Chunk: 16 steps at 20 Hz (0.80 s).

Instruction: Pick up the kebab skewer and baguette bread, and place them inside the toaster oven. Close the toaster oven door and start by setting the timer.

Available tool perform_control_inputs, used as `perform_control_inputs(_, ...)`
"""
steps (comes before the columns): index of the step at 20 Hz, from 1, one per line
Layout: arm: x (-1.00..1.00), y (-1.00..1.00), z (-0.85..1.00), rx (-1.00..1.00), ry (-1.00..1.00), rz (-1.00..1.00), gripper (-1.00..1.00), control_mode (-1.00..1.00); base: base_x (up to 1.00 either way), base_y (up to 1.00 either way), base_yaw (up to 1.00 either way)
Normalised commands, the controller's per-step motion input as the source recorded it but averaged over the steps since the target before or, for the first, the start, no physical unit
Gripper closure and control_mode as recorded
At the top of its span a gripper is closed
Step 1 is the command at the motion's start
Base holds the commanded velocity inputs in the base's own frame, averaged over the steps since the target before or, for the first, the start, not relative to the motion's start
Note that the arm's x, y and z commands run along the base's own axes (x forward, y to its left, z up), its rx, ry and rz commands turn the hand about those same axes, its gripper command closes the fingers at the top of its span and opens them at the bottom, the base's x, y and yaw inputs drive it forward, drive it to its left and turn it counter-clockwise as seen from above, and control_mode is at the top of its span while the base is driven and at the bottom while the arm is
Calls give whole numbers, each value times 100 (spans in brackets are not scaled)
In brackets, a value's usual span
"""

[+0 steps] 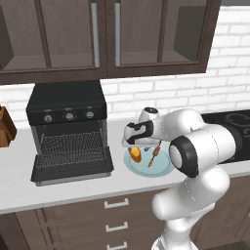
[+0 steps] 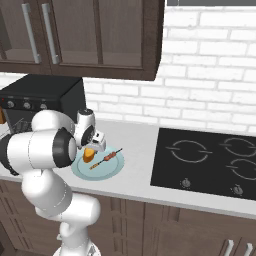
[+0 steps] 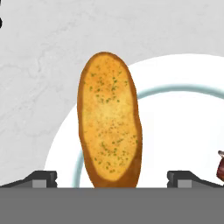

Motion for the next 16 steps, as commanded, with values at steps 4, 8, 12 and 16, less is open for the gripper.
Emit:
perform_control_inputs(4,13,0,-34,0,0,0,-100,-100,0,0,0)
perform_control_inputs(8,2,9,-30,-2,0,0,-100,-100,0,0,0)
perform_control_inputs(12,7,11,-15,-1,0,0,-100,-100,0,0,0)
perform_control_inputs(16,12,0,-5,0,0,0,-100,-100,0,0,0)
